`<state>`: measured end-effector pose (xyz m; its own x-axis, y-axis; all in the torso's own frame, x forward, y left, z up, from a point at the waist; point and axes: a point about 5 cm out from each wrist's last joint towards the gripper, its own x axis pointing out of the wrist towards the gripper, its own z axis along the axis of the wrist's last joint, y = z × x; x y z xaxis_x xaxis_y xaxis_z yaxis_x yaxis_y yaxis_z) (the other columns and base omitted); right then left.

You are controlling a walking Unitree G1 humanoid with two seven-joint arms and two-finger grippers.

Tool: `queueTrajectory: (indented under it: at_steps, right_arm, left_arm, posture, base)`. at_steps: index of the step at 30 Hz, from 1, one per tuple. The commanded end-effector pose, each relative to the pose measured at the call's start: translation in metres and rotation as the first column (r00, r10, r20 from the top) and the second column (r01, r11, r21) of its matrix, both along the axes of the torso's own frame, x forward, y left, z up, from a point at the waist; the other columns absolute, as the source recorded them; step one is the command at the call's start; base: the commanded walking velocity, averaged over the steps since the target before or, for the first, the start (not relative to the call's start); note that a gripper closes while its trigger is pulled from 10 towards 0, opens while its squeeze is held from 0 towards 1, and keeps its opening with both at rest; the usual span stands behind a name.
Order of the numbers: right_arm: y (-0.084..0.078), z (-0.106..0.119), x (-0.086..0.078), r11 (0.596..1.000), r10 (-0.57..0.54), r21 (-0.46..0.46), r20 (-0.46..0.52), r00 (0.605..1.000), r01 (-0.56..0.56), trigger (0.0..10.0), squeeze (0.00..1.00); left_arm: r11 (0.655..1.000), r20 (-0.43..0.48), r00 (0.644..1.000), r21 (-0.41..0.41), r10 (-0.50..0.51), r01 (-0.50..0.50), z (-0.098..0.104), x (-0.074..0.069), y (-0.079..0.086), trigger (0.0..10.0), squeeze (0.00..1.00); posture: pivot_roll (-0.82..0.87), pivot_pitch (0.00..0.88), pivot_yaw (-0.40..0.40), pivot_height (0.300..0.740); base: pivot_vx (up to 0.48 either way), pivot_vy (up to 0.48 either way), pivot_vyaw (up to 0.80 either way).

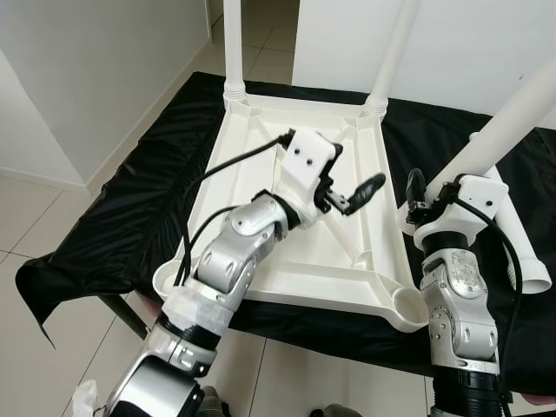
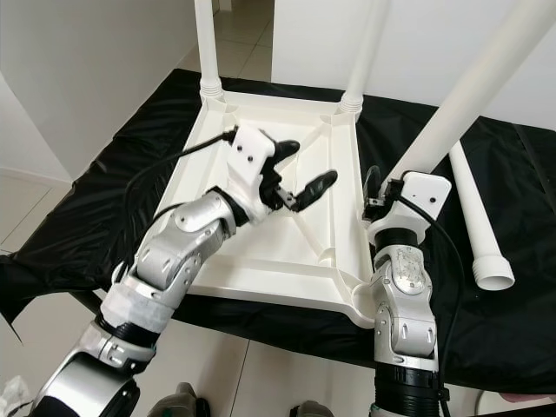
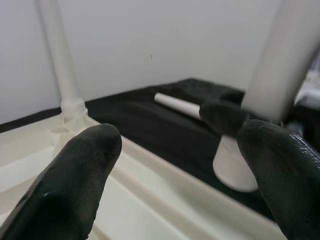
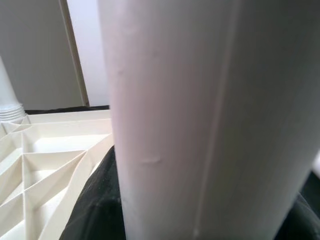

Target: Building children table

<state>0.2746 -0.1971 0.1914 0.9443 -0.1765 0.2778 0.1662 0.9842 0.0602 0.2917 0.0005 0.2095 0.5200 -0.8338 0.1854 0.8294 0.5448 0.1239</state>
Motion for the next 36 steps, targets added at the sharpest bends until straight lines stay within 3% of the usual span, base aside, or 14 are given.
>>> queueTrajectory:
  at_steps: [1,4,10,12,14,15,16,18,23,24,31,36]
  right_arm:
    - [-0.002,0.004,-0.002,1.000,-0.006,0.000,0.018,1.000,0.006,10.0,0.00]
    - [-0.005,0.007,-0.002,1.000,-0.007,-0.002,0.032,0.999,0.007,10.0,0.00]
    - [-0.006,0.008,-0.003,1.000,-0.008,-0.006,0.035,0.999,0.008,10.0,0.00]
    - [-0.006,0.008,-0.003,1.000,-0.009,-0.012,0.035,0.999,0.009,10.0,0.00]
    - [-0.006,0.008,-0.003,1.000,-0.009,-0.012,0.035,0.999,0.009,10.0,0.00]
    - [-0.006,0.008,-0.002,1.000,-0.009,-0.013,0.034,0.999,0.010,10.0,0.00]
    - [-0.006,0.008,-0.002,1.000,-0.009,-0.013,0.034,0.999,0.010,10.0,0.00]
    - [-0.006,0.009,-0.002,1.000,-0.009,-0.017,0.033,0.999,0.010,10.0,0.00]
    - [-0.006,0.009,-0.001,1.000,-0.010,-0.023,0.031,0.999,0.010,10.0,0.00]
    - [-0.007,0.009,-0.001,1.000,-0.011,-0.026,0.030,0.999,0.012,10.0,0.00]
    - [-0.008,0.008,-0.002,0.999,-0.019,-0.027,0.025,1.000,0.020,10.0,0.00]
    - [-0.008,0.007,-0.001,0.999,-0.021,-0.024,0.018,1.000,0.021,10.0,0.00]
  left_arm:
    - [0.960,0.021,0.963,0.088,-0.270,0.267,-0.007,-0.017,-0.008,10.0,0.00]
    - [0.931,-0.003,0.945,0.171,-0.328,0.324,-0.023,-0.025,-0.011,10.0,0.00]
    - [0.904,-0.037,0.937,0.253,-0.348,0.345,-0.038,-0.030,-0.014,10.0,0.00]
    - [0.865,-0.019,0.922,0.337,-0.387,0.371,-0.049,-0.036,-0.014,10.0,0.00]
    - [0.865,-0.019,0.922,0.337,-0.387,0.371,-0.049,-0.036,-0.014,10.0,0.00]
    - [0.843,-0.016,0.913,0.380,-0.407,0.382,-0.055,-0.040,-0.014,10.0,0.00]
    - [0.843,-0.016,0.913,0.380,-0.407,0.382,-0.055,-0.040,-0.014,10.0,0.00]
    - [0.812,-0.002,0.905,0.442,-0.425,0.382,-0.064,-0.044,-0.015,10.0,0.00]
    - [0.791,0.001,0.909,0.493,-0.417,0.362,-0.071,-0.043,-0.017,10.0,0.00]
    - [0.765,0.006,0.907,0.539,-0.422,0.352,-0.076,-0.041,-0.016,10.0,0.00]
    - [0.735,0.043,0.914,0.610,-0.404,0.296,-0.084,-0.038,-0.017,10.0,0.00]
    - [0.763,0.075,0.955,0.621,-0.287,0.181,-0.085,-0.022,-0.020,10.0,0.00]
  posture:
    - [0.03,0.000,-0.036,0.740]
    - [0.03,0.000,-0.037,0.740]
    - [0.02,0.000,-0.037,0.740]
    - [0.02,0.000,-0.039,0.740]
    - [0.02,0.000,-0.039,0.740]
    - [0.02,0.000,-0.039,0.740]
    - [0.02,0.000,-0.039,0.740]
    - [0.02,0.000,-0.039,0.740]
    - [0.02,0.000,-0.037,0.740]
    - [0.02,0.000,-0.035,0.740]
    - [0.01,0.000,-0.031,0.740]
    - [0.02,0.000,-0.029,0.740]
  base:
    - [0.000,0.000,0.00]
    - [0.000,0.000,0.00]
    - [0.000,0.000,0.00]
    - [0.000,0.000,0.00]
    - [0.000,0.000,0.00]
    - [0.000,0.000,0.00]
    - [0.000,0.000,0.00]
    - [0.000,0.000,0.00]
    - [0.000,0.000,0.00]
    - [0.000,0.000,0.00]
    - [0.000,0.000,0.00]
    - [0.000,0.000,0.00]
